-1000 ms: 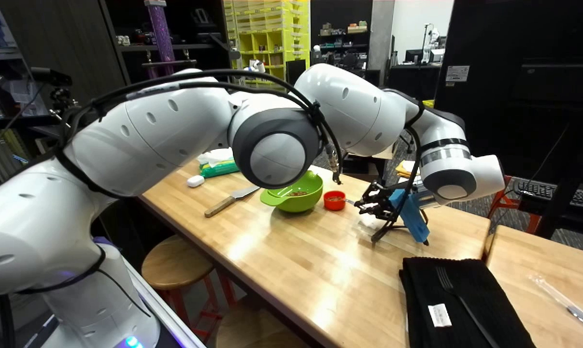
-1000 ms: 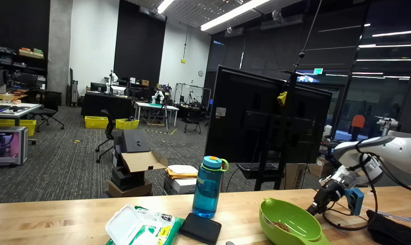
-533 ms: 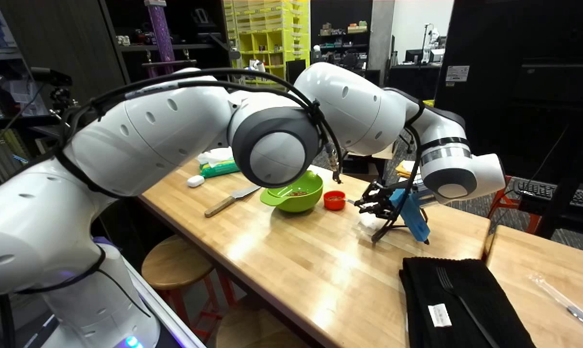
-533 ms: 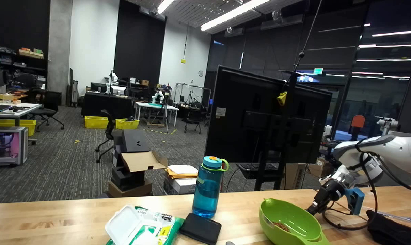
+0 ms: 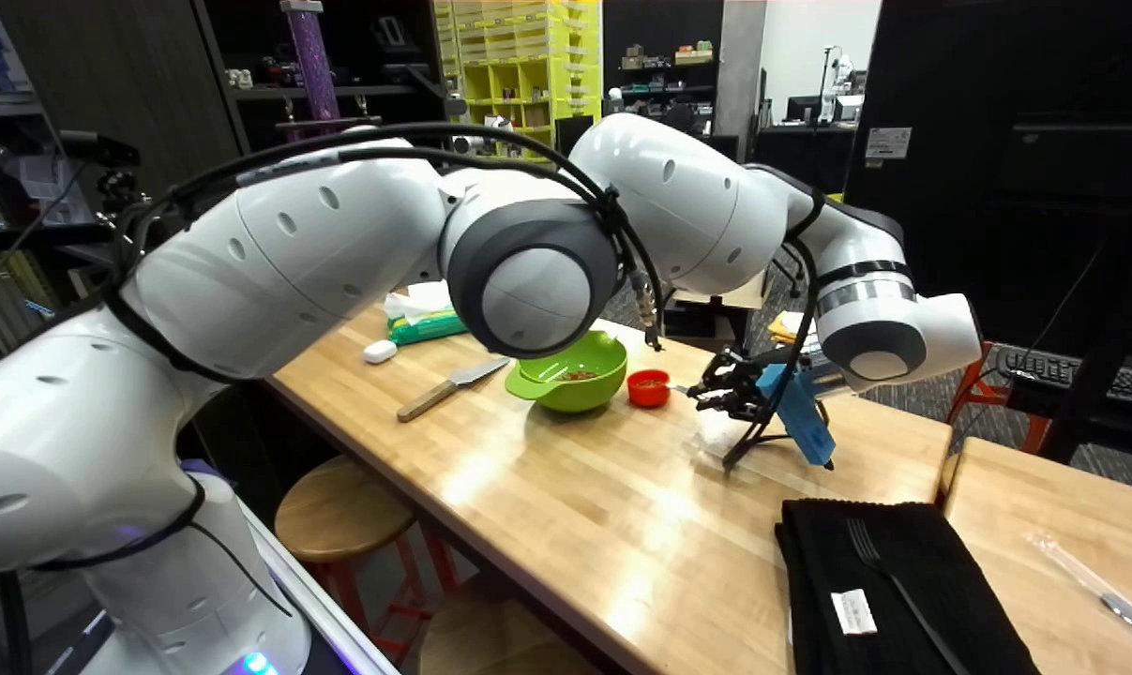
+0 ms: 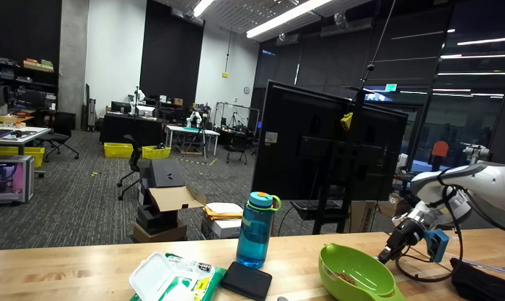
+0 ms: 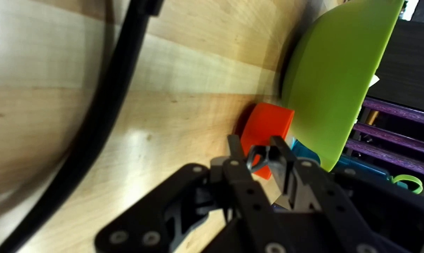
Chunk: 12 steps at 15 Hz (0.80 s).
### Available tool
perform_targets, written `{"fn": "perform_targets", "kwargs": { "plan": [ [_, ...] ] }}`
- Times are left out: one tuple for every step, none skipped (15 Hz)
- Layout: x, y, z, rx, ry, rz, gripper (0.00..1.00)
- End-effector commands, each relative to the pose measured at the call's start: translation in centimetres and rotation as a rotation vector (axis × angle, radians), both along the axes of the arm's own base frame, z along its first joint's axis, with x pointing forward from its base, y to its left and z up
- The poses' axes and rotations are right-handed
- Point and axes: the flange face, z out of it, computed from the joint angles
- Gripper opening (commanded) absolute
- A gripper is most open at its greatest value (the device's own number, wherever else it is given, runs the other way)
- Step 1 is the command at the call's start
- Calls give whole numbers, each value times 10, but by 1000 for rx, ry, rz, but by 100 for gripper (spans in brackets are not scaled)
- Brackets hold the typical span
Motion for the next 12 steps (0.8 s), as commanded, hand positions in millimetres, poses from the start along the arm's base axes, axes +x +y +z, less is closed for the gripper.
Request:
{"fn": "perform_targets", "kwargs": {
  "plan": [
    [-7,8,15,33,-21,7,7],
    [-7,10,16,35,-23,10,7],
    [-7,11,17,37,-26,12,7],
    [-7,13,18,39,-29,15,7],
    [-7,15,19,41,-30,18,7],
    [-7,17,19,44,-31,21,7],
    [-8,19,20,46,-32,22,7],
    [-8,21,20,48,-34,25,7],
    [-8,22,21,49,-36,29,7],
    [-8,24,21,49,-40,32,7],
    [-8,25,22,48,-42,35,7],
    [-9,27,22,48,-43,37,7]
  ]
}}
